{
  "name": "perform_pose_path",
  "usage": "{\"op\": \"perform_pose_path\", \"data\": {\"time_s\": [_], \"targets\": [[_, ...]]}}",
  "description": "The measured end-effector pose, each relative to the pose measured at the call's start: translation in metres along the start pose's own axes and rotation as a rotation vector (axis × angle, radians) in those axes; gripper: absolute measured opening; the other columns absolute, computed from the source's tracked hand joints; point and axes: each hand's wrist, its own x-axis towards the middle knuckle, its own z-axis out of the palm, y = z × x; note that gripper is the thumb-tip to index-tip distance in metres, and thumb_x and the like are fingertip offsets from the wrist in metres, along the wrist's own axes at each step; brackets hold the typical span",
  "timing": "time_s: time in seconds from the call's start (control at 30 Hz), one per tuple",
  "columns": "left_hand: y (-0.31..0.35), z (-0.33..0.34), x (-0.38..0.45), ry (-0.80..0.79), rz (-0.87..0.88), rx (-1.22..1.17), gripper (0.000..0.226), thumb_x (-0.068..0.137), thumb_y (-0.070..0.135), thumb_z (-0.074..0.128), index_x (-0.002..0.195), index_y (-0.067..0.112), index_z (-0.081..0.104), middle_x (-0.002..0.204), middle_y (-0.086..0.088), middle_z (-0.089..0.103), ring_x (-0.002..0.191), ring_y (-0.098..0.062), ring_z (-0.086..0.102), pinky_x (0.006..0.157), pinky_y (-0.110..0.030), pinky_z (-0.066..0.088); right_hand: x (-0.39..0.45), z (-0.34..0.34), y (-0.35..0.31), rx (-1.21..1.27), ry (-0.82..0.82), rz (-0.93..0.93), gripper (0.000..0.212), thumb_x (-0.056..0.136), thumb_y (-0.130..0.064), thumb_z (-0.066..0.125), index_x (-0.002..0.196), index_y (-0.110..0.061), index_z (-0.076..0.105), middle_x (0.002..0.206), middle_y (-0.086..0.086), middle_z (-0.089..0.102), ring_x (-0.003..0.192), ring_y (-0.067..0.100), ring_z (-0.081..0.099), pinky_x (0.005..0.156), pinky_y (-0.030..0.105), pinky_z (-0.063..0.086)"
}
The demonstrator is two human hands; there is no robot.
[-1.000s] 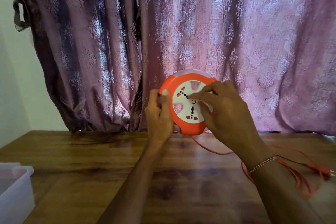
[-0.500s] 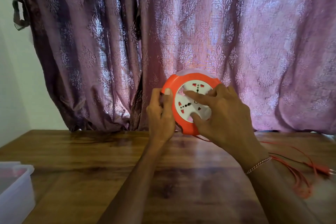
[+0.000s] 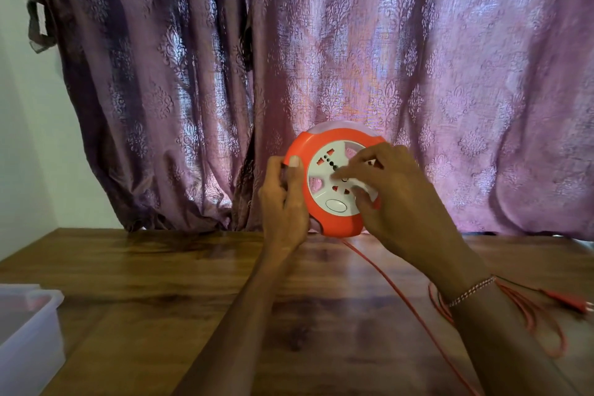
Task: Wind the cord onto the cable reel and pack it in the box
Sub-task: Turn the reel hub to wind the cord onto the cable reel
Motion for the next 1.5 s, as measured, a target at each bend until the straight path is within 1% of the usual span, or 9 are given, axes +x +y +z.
{"op": "perform_pose_path", "data": {"time_s": [0.23,0.43,0.57,0.73,0.97,1.07,1.2,1.37,1.5], "targets": [[0.0,0.0,-0.001,-0.004,-0.002,0.028,0.037,0.104,0.04,0.043,0.094,0.007,0.056,0.082,0.0,0.067,0.066,-0.002,0.058,0.063,-0.037,0.051,-0.002,0.0,-0.007,-0.125,-0.062,-0.027,0.063,0.076,-0.034,0.02,0.115,-0.047,0.067,0.136,0.006,0.049,0.121,0.027,0.04,0.081,0.04,0.052],[0.002,0.002,-0.001,-0.025,0.02,0.045,0.035,0.103,0.036,0.044,0.096,0.005,0.058,0.076,0.019,0.068,0.066,0.004,0.06,0.058,-0.017,0.047,-0.004,0.0,-0.017,-0.11,0.056,0.025,0.053,0.07,-0.049,0.032,0.107,-0.048,0.07,0.118,0.008,0.057,0.111,0.031,0.052,0.066,0.039,0.052],[0.005,0.002,-0.002,-0.015,0.024,0.023,0.041,0.102,0.042,0.045,0.092,0.003,0.056,0.075,-0.008,0.065,0.064,-0.006,0.054,0.061,-0.041,0.048,-0.007,0.007,-0.013,-0.191,0.057,0.096,0.056,0.075,-0.038,0.064,0.127,-0.054,0.053,0.109,0.003,0.052,0.106,0.025,0.055,0.066,0.038,0.054],[0.003,0.0,-0.002,-0.02,0.033,0.049,0.046,0.098,0.051,0.043,0.092,0.007,0.056,0.08,-0.006,0.064,0.064,-0.007,0.053,0.062,-0.042,0.047,-0.004,0.008,-0.014,-0.264,0.086,0.191,0.062,0.074,-0.068,0.062,0.133,-0.051,0.049,0.091,0.004,0.065,0.083,0.029,0.064,0.062,0.035,0.05],[-0.002,0.0,0.0,-0.007,0.007,0.04,0.035,0.103,0.039,0.044,0.091,0.009,0.055,0.079,-0.002,0.066,0.063,-0.004,0.054,0.061,-0.042,0.048,-0.001,-0.003,-0.008,-0.061,0.067,0.049,0.029,0.089,-0.029,0.063,0.117,-0.031,0.071,0.103,0.005,0.06,0.099,0.029,0.055,0.072,0.043,0.053],[-0.001,0.0,0.0,-0.016,0.013,0.038,0.037,0.102,0.043,0.044,0.09,0.01,0.055,0.076,0.002,0.065,0.062,-0.001,0.053,0.062,-0.04,0.047,0.0,-0.007,-0.003,-0.109,0.007,-0.155,0.037,0.082,-0.017,0.049,0.099,-0.032,0.078,0.125,0.004,0.06,0.108,0.029,0.05,0.081,0.038,0.049],[-0.002,0.0,0.0,-0.02,0.015,0.028,0.043,0.099,0.049,0.043,0.093,0.009,0.056,0.078,0.002,0.066,0.064,-0.003,0.054,0.062,-0.041,0.049,0.0,-0.005,-0.004,-0.194,-0.151,-0.132,0.049,0.071,-0.003,0.068,0.102,-0.039,0.076,0.142,0.0,0.05,0.115,0.031,0.047,0.089,0.044,0.049],[-0.003,-0.001,0.001,-0.016,0.003,0.025,0.038,0.101,0.046,0.044,0.093,0.011,0.056,0.079,0.005,0.067,0.065,-0.001,0.056,0.063,-0.041,0.05,-0.001,-0.006,-0.011,-0.23,-0.108,-0.077,0.05,0.078,-0.034,0.034,0.112,-0.048,0.068,0.134,0.003,0.052,0.114,0.032,0.049,0.083,0.047,0.049],[-0.001,-0.001,0.001,-0.019,0.008,0.038,0.034,0.102,0.043,0.045,0.091,0.013,0.056,0.078,0.005,0.067,0.065,0.0,0.056,0.064,-0.038,0.05,-0.003,-0.002,-0.018,-0.15,-0.034,-0.007,0.056,0.074,-0.051,0.03,0.114,-0.044,0.069,0.122,0.013,0.056,0.111,0.035,0.053,0.081,0.047,0.049]]}}
